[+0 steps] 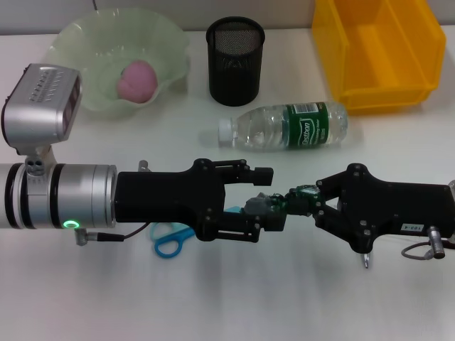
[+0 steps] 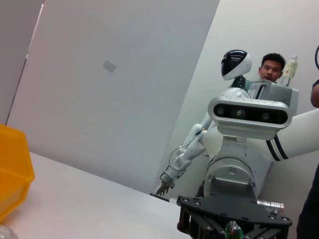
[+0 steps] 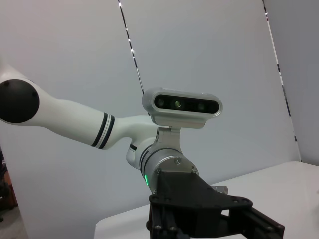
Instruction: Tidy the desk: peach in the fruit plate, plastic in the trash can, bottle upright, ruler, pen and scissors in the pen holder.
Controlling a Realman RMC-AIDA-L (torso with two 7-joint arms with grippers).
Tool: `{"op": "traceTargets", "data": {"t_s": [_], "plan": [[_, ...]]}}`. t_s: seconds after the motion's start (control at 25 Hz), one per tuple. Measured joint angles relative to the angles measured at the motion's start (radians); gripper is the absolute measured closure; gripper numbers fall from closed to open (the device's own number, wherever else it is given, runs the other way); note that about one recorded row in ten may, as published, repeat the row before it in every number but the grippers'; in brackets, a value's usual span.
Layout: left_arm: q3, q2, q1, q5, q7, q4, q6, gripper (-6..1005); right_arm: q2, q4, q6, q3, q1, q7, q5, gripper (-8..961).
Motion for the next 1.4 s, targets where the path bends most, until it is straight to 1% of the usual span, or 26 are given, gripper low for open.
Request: {"op": "traceTargets", "data": {"t_s": [0.24,0.36,0.56,0.6,0.64,0.68,0.88,0.92,1.0,1.08,1.28,1.4], "plan": [[-0.002,0.0,0.007,-0.009,0.004,0.0,-0.002,212,-0.001,0.0,0.0,0.0,0.0,-0.001,0.0,946],[-0.01,0.001,0.022,-0.024,0.037,0.0,-0.016,196,-0.001,0.001,0.002,0.0,-0.002,-0.011,0.0,946],[-0.076,0.003,0.078,-0.027,0.172,0.0,-0.037,191,-0.004,0.0,0.021,0.008,-0.01,-0.022,0.003,946],[-0.094,0.003,0.103,-0.031,0.245,-0.002,-0.039,191,-0.006,0.0,0.036,0.018,-0.012,-0.023,0.004,947],[-0.094,0.003,0.103,-0.031,0.245,-0.002,-0.039,191,-0.006,0.0,0.036,0.018,-0.012,-0.023,0.004,947],[-0.102,0.002,0.123,-0.038,0.297,-0.009,-0.048,191,-0.007,0.0,0.052,0.037,-0.014,-0.024,0.004,947],[-0.115,0.005,0.15,-0.053,0.367,-0.044,-0.071,191,-0.007,0.0,0.087,0.066,-0.017,-0.025,0.005,947],[-0.133,0.005,0.167,-0.054,0.397,-0.056,-0.086,191,-0.007,0.0,0.093,0.067,-0.017,-0.025,0.006,947],[-0.141,0.005,0.175,-0.054,0.408,-0.06,-0.095,191,-0.008,0.0,0.105,0.069,-0.017,-0.025,0.009,948],[-0.168,0.002,0.187,-0.054,0.457,-0.098,-0.116,191,-0.005,0.0,0.123,0.07,-0.017,-0.025,0.017,948],[-0.182,0.0,0.182,-0.055,0.485,-0.121,-0.124,191,-0.003,0.0,0.131,0.071,-0.014,-0.026,0.026,948],[-0.182,-0.001,0.177,-0.065,0.485,-0.126,-0.126,191,0.0,0.011,0.16,0.072,-0.019,-0.058,0.102,948]]}}
